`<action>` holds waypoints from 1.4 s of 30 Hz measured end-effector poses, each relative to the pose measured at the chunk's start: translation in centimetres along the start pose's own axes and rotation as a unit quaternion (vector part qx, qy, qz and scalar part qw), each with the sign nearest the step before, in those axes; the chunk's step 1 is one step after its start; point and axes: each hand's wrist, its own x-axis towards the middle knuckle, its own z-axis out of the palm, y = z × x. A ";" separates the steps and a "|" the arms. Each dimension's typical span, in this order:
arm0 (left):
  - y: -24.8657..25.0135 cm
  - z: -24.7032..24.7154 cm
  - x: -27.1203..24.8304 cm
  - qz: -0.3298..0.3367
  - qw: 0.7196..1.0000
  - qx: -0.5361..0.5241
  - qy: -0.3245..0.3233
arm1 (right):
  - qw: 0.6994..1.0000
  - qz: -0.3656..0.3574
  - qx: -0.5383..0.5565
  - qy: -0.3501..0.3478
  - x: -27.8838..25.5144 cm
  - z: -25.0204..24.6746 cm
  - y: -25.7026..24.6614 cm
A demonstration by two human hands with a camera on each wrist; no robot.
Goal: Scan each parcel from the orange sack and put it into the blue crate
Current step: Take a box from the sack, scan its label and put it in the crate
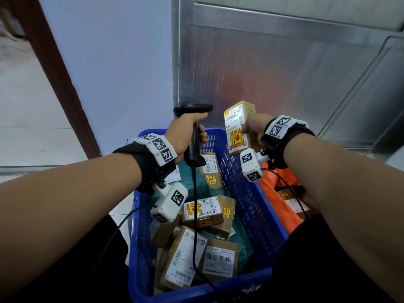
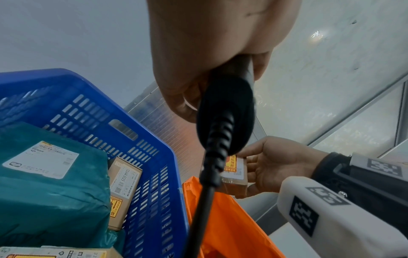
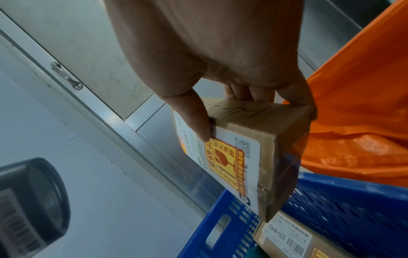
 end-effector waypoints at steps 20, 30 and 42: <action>-0.3 0.7 0.2 -0.034 0.999 0.004 -0.034 | 1.000 -0.004 -0.021 0.002 -1.0 -1.1 0.1; -0.5 1.1 0.3 -0.032 0.999 0.015 -0.022 | 0.994 0.010 -0.076 -0.081 -2.2 -0.8 0.1; -0.6 1.9 0.6 -0.019 1.000 0.023 -0.005 | 0.975 0.022 -0.179 -0.132 -2.4 -0.5 0.4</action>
